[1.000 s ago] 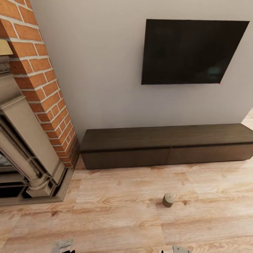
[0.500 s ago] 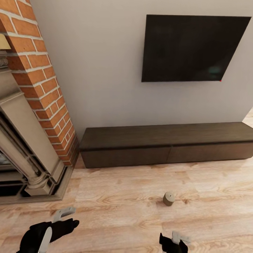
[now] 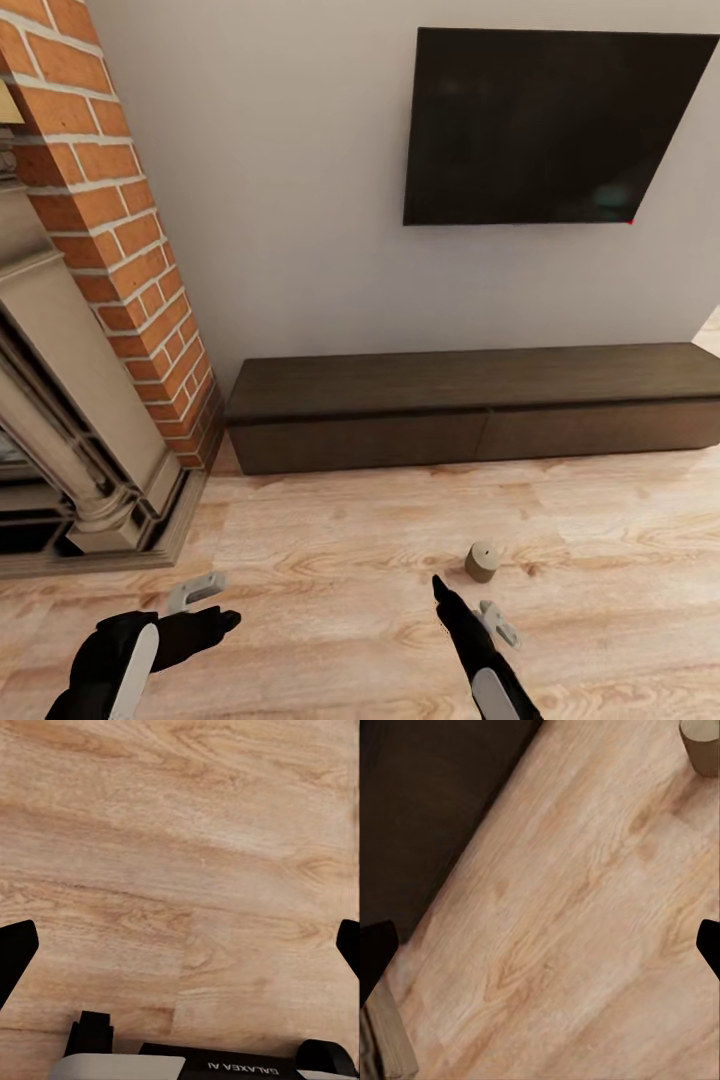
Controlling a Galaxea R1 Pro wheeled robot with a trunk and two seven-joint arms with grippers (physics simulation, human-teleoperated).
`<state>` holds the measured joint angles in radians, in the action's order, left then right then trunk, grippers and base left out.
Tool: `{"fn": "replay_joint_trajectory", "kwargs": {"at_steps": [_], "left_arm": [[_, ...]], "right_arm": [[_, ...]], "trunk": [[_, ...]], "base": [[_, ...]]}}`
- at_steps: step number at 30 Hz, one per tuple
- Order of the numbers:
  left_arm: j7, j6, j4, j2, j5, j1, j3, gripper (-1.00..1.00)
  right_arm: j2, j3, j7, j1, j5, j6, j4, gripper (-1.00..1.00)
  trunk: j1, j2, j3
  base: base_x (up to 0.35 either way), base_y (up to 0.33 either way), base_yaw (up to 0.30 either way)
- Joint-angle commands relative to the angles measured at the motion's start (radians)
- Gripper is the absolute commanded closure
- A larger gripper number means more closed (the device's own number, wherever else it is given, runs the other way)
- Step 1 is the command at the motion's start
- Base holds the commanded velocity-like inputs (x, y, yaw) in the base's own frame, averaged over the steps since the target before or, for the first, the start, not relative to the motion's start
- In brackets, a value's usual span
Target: Place each of the two pumpkins and all three candles from the living room inside a cabinet in the living room (use any cabinet), then make sure every cabinet is closed, and position the cauldron so it is next to a table in the living room.
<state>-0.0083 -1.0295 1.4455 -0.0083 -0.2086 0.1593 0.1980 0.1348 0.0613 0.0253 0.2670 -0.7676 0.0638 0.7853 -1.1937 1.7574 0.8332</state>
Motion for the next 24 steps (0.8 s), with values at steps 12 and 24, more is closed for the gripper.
{"fn": "replay_joint_trajectory", "kwargs": {"at_steps": [12,24], "left_arm": [[-0.001,-0.014,0.005,0.001,-0.124,0.008,-0.003,-1.00],[-0.001,-0.016,0.007,0.002,-0.195,0.008,-0.005,-1.00]], "right_arm": [[0.016,0.001,0.172,0.095,-0.215,0.011,-0.118,-1.00],[0.013,-0.003,0.241,0.098,-0.238,0.014,-0.115,-1.00]], "trunk": [[-0.046,0.085,0.039],[-0.092,0.169,0.076]], "base": [[0.000,0.000,0.000],[0.000,0.000,0.000]]}}
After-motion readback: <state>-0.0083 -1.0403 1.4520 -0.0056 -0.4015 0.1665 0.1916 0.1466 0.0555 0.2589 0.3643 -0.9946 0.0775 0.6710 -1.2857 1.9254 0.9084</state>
